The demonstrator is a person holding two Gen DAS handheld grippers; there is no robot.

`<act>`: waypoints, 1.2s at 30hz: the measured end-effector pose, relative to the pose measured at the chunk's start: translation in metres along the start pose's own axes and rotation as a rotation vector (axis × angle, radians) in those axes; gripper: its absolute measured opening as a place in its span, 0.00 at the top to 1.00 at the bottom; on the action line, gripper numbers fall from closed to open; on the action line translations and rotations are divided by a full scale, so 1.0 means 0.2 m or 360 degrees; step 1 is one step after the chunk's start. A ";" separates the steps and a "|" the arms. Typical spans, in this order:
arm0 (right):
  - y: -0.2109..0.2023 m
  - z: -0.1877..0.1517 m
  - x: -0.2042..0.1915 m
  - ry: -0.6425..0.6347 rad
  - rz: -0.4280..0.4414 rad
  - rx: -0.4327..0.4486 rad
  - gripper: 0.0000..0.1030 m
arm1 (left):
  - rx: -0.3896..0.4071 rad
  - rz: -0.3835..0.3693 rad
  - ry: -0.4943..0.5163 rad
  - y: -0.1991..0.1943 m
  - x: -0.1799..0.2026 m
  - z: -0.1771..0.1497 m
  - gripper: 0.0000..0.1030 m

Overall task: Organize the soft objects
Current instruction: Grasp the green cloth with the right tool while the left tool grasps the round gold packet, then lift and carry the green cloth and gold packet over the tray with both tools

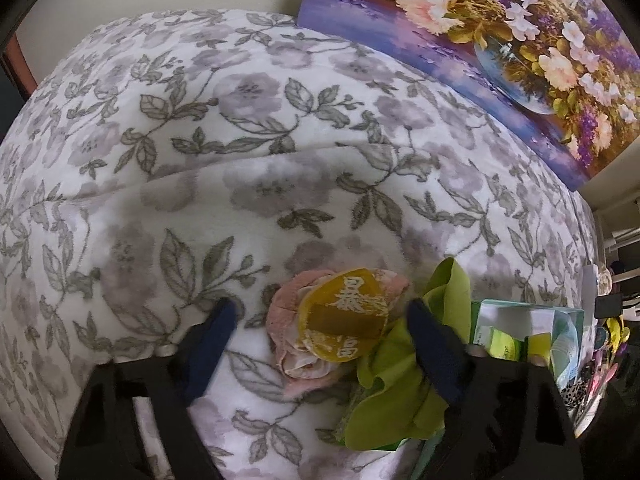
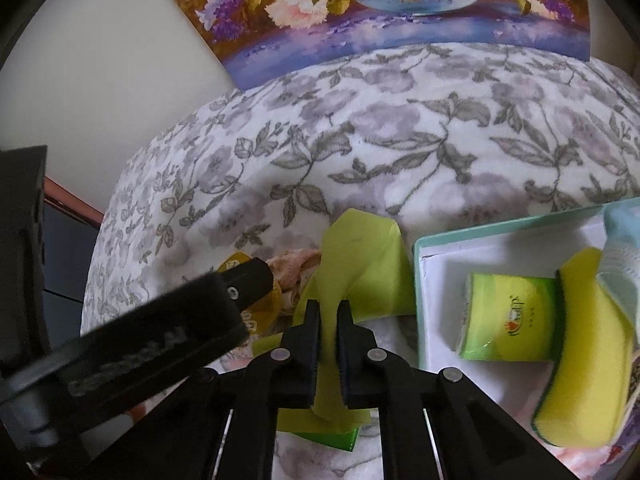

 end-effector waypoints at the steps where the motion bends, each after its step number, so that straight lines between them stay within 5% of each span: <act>1: -0.01 0.00 0.00 0.0002 -0.0001 0.0003 0.91 | -0.0008 -0.0006 0.0000 0.01 0.00 0.00 0.23; 5: -0.01 0.00 0.02 0.0007 0.0000 -0.0006 0.91 | -0.0026 -0.0020 0.0008 0.03 0.02 -0.01 0.37; 10: 0.00 -0.01 0.03 0.0016 0.0000 -0.0024 0.91 | -0.0037 -0.0017 0.0028 0.05 0.03 -0.03 0.41; 20: 0.01 -0.02 0.04 0.0024 0.0000 -0.0041 0.91 | 0.0002 -0.0065 0.0077 0.02 0.06 0.00 0.73; 36: -0.11 0.04 0.02 0.0000 0.0015 0.0053 0.92 | 0.0104 -0.0213 0.0075 -0.17 0.10 0.04 0.83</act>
Point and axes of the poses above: each gripper's, at about its wrist camera, not at the fingertips, and y roughly the way its jaws point, x to its right, z to its top, the point moved 6 cm from there along y, roughly the way its jaws point, and after that the axes turned 10 degrees about -y, right-handed, at the moved point
